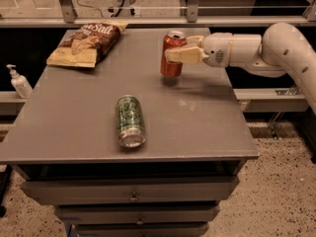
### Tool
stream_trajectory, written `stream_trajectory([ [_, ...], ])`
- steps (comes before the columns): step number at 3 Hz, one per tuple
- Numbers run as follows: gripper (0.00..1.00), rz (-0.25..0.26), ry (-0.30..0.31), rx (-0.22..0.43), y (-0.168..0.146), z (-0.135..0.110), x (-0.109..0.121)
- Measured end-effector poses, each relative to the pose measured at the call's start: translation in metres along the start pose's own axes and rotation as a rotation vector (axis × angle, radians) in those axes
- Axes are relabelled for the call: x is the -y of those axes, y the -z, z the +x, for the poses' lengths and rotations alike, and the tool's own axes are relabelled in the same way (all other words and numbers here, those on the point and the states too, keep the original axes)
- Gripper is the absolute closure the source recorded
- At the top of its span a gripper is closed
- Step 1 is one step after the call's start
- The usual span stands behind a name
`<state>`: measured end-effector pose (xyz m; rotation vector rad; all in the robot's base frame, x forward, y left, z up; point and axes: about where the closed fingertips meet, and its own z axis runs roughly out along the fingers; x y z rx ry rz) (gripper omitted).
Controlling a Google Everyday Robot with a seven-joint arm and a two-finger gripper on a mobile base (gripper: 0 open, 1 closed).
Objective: Move coke can near green can
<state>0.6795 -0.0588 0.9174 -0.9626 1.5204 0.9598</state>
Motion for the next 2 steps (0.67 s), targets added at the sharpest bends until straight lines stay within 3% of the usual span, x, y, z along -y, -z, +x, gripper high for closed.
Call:
stream_trajectory([
  [2,1.0,-0.078,0.05,0.0,0.048,0.011,-0.069],
])
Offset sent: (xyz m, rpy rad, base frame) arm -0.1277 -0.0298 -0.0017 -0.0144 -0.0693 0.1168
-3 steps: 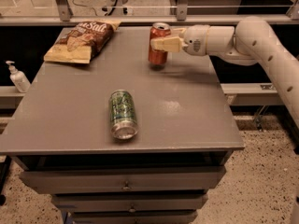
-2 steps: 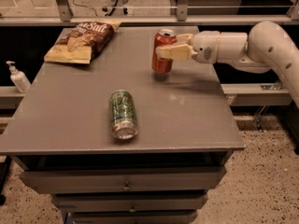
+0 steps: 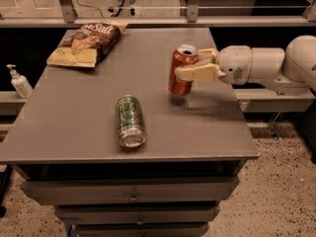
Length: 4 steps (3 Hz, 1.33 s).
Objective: Move coke can near green can
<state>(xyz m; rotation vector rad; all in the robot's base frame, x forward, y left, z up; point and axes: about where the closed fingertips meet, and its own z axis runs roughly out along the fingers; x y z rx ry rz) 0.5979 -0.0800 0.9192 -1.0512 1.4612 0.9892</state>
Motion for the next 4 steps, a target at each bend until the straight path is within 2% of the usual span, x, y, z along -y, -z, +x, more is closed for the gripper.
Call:
stream_trajectory([
  [2,1.0,-0.079,0.08,-0.053,-0.023,0.012,-0.056],
  [3,1.0,-0.106,0.111,-0.077,-0.035,0.014,-0.071],
  [4,0.82,-0.121,0.124,-0.092,-0.043,0.014,-0.079],
])
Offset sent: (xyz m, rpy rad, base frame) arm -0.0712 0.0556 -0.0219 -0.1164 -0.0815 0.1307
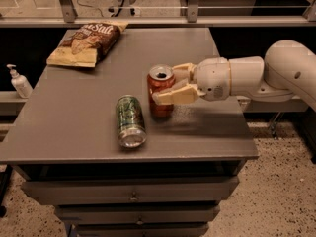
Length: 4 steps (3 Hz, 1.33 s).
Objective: Move coke can near green can
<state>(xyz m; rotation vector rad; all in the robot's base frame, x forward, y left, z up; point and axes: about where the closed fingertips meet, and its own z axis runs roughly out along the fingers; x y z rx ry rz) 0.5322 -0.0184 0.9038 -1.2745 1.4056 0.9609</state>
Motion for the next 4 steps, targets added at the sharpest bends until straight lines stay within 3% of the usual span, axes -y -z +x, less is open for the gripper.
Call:
stream_trajectory([
  [3,0.13,-0.017,-0.019,-0.002,-0.0111,0.0,-0.0049],
  [4,0.0,-0.011,-0.034,-0.002,-0.0119,0.0013,-0.0042],
])
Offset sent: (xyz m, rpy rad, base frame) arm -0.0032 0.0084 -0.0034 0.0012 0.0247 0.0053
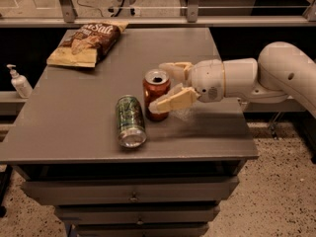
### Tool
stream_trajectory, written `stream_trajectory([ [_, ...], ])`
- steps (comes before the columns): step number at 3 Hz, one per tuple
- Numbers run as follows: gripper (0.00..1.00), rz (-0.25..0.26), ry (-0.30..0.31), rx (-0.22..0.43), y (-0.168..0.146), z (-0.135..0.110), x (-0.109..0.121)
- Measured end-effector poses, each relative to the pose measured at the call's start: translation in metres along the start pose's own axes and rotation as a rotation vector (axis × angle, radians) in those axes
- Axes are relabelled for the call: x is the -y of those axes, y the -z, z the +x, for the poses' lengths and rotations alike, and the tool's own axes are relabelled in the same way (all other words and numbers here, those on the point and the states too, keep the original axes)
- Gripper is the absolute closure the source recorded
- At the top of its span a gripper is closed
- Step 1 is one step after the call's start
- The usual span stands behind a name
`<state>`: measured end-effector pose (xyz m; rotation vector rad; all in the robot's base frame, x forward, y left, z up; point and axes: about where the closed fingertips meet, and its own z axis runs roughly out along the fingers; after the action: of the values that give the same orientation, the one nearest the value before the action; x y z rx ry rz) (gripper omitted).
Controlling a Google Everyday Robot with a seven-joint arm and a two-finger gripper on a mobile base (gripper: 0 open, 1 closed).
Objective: Move coke can near green can
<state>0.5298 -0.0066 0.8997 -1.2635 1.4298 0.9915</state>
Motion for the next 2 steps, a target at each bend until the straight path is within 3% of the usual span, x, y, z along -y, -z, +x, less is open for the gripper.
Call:
stream_trajectory([
  [1,0.0,0.027,-0.015,-0.002,0.005,0.002,0.005],
  [2,0.0,0.112,-0.02,-0.005,0.031,0.008,0.024],
])
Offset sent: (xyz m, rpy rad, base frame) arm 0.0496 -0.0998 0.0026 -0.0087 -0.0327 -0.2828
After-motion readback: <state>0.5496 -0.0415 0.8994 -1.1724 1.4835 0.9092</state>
